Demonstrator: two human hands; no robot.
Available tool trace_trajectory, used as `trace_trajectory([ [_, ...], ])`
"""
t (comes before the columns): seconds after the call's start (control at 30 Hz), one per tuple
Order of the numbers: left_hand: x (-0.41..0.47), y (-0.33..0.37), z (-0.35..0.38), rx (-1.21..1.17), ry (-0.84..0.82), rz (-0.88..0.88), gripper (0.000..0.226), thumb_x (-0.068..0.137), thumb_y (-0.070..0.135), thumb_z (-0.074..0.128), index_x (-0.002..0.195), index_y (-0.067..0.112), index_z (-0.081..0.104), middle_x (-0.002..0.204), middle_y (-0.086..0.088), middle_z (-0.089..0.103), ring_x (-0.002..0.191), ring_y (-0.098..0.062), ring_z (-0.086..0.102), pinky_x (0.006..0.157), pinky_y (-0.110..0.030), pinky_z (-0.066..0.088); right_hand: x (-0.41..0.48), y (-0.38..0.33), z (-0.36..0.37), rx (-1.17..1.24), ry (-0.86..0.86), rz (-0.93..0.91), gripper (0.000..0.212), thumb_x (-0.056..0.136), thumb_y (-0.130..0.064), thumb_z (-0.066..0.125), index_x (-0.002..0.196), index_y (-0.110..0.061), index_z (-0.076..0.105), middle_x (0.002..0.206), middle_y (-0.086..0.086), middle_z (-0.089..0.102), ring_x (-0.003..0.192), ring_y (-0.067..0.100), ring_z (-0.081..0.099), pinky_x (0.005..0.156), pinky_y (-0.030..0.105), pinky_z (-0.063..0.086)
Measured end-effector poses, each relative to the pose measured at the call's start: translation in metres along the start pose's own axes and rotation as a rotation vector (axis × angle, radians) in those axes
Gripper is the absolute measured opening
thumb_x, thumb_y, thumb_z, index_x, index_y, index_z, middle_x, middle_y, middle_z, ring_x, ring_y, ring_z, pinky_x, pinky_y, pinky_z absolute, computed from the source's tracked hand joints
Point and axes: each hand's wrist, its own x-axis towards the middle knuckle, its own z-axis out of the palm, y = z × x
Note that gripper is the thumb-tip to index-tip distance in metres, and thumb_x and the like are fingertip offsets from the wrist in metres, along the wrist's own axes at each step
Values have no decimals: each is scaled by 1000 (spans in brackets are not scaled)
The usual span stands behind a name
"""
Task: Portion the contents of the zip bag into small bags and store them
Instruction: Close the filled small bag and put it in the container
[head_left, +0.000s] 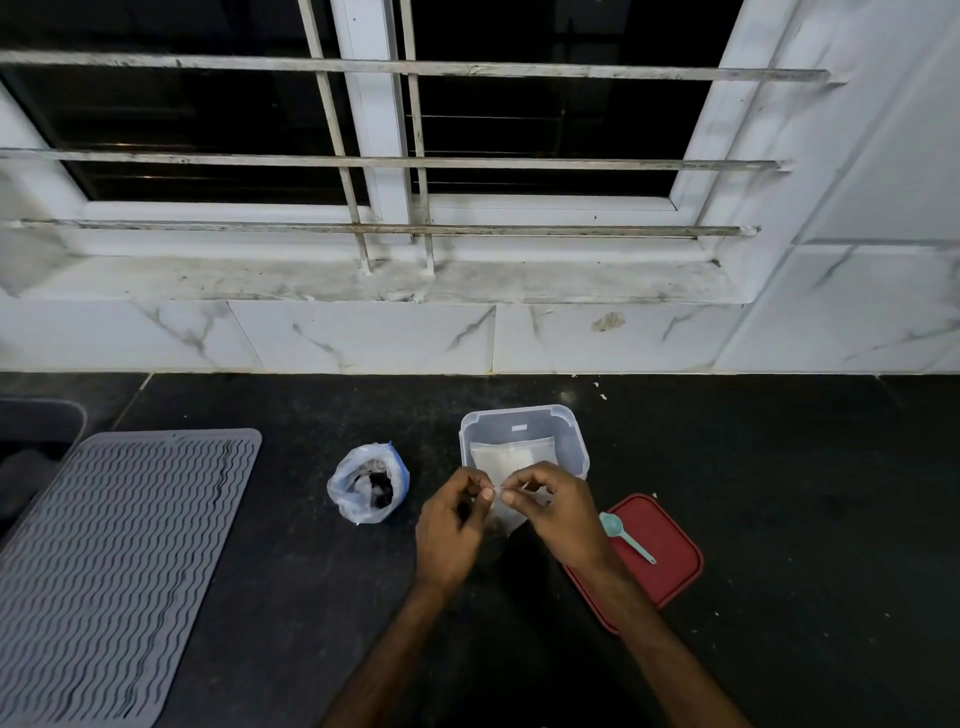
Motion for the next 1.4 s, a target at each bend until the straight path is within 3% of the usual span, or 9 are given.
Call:
trace_trajectory([
  [0.1, 1, 2, 3, 30, 4, 14, 17, 84, 46, 54, 91, 32, 60, 85, 11, 67, 80, -11, 65, 73, -50, 54, 2, 3, 7, -85, 6, 0, 19, 83, -11, 73, 77, -28, 67, 82, -10, 68, 83, 5, 64, 77, 19, 50],
  [0.23, -1, 0, 10, 53, 42, -16, 19, 86, 48, 53, 92, 31, 60, 88, 14, 68, 83, -8, 65, 75, -46, 55, 4, 8, 13, -429, 85, -144, 7, 84, -17, 66, 78, -21, 64, 77, -10, 66, 75, 7, 60, 69, 28, 49],
  [0.3, -2, -1, 13, 14, 42, -15, 14, 88, 42, 57, 95, 32, 62, 94, 13, 68, 87, -7, 65, 78, -43, 55, 5, 7, 13, -470, 114, -164, 8, 82, -16, 66, 77, -21, 64, 75, -10, 65, 73, 10, 59, 68, 30, 48],
  [0.43, 2, 1, 10, -88, 13, -5, 10, 87, 16, 69, 90, 26, 66, 90, 5, 70, 86, -14, 66, 79, -40, 55, 6, 9, 10, -249, 59, -64, 3, 86, -17, 71, 84, -20, 70, 83, -12, 68, 82, 6, 63, 74, 23, 52],
  [0.57, 1, -1, 11, -150, 34, 16, 14, 85, 7, 69, 79, 18, 64, 82, -2, 65, 83, -21, 63, 77, -35, 54, 5, 5, 5, 46, -33, 34, 12, 87, -10, 71, 99, -10, 73, 92, -4, 73, 87, 0, 67, 74, 9, 48],
  [0.77, -7, -19, 12, -268, 47, -122, 9, 86, -5, 67, 79, 0, 64, 80, -11, 67, 77, -14, 65, 72, -25, 53, -5, 26, -1, -154, -20, 113, 3, 83, -15, 75, 81, -16, 75, 78, -11, 73, 78, 2, 68, 78, 22, 55],
  [1.0, -8, -39, 17, -234, 66, -253, 7, 85, 3, 71, 80, 7, 71, 80, -5, 75, 82, -18, 71, 78, -33, 57, -6, 24, 4, -588, -120, 148, 20, 96, -32, 56, 103, -19, 69, 99, -4, 72, 93, 14, 66, 83, 28, 52],
  [1.1, -7, -42, 13, -201, 72, -261, 7, 85, 5, 71, 81, 10, 72, 81, -3, 75, 83, -20, 72, 80, -37, 58, -5, 27, 10, -591, -210, 178, 20, 95, -32, 58, 111, -22, 66, 104, -2, 71, 97, 15, 66, 87, 31, 54],
  [1.4, 1, -62, 6, -53, 30, -284, 7, 87, 15, 71, 86, 22, 72, 86, 7, 75, 85, -9, 71, 85, -39, 57, -6, 35, 13, -678, -144, 158, 15, 96, -34, 54, 107, -27, 61, 101, -3, 72, 96, 20, 68, 80, 35, 55],
])
